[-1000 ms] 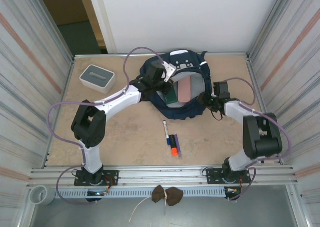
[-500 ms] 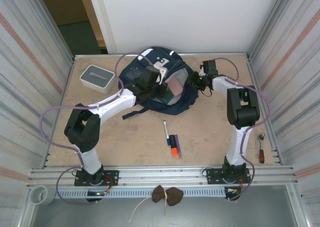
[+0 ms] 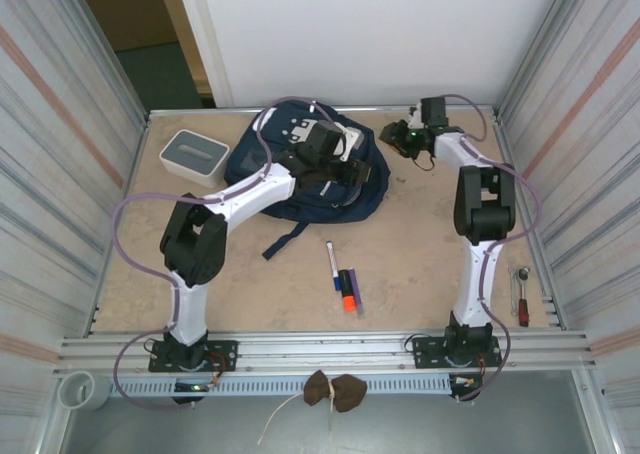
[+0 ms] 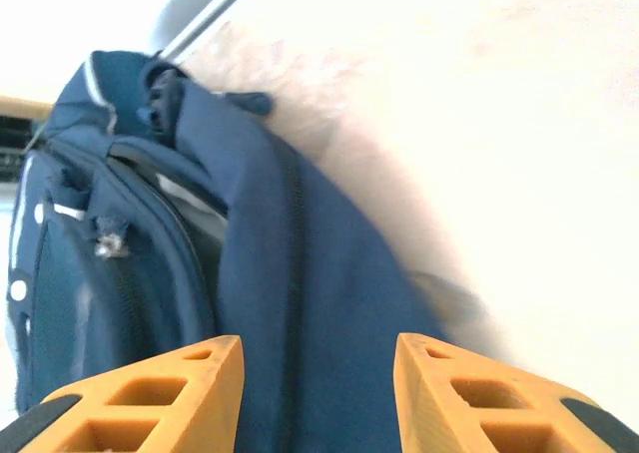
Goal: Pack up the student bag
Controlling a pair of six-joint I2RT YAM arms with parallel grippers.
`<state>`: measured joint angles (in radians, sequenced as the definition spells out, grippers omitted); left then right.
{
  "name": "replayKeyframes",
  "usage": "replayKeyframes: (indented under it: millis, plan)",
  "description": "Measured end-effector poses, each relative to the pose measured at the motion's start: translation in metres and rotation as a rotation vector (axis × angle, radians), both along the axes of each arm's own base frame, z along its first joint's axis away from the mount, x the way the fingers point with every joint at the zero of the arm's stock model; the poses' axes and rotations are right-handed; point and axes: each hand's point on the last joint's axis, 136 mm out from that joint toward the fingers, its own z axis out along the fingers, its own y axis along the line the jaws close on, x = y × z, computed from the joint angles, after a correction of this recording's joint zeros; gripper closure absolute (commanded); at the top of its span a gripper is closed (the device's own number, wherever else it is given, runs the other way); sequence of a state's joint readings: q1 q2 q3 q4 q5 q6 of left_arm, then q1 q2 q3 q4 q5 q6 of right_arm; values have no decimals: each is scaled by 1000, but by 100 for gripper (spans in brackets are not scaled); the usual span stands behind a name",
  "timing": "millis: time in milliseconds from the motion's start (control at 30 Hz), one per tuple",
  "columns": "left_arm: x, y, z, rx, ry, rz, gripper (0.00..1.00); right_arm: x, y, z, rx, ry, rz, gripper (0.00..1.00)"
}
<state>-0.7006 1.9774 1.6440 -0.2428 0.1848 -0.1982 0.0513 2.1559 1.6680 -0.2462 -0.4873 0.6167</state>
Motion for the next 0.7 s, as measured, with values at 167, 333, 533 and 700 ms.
replayKeyframes:
  millis: [167, 333, 533, 700]
  plan:
    - [-24, 34, 10, 87, -110, -59, 24, -47, -40, 15, -46, 14, -68, 46]
    - [-30, 106, 17, 188, -228, -20, 21, -104, 4, 23, -64, -5, 36, 36]
    - [-9, 176, -8, 403, -300, 13, 20, -152, 70, -11, -116, 48, 187, 32]
    - [-14, 192, -36, 604, -355, -144, 21, -148, 62, -35, -191, 75, 147, 54]
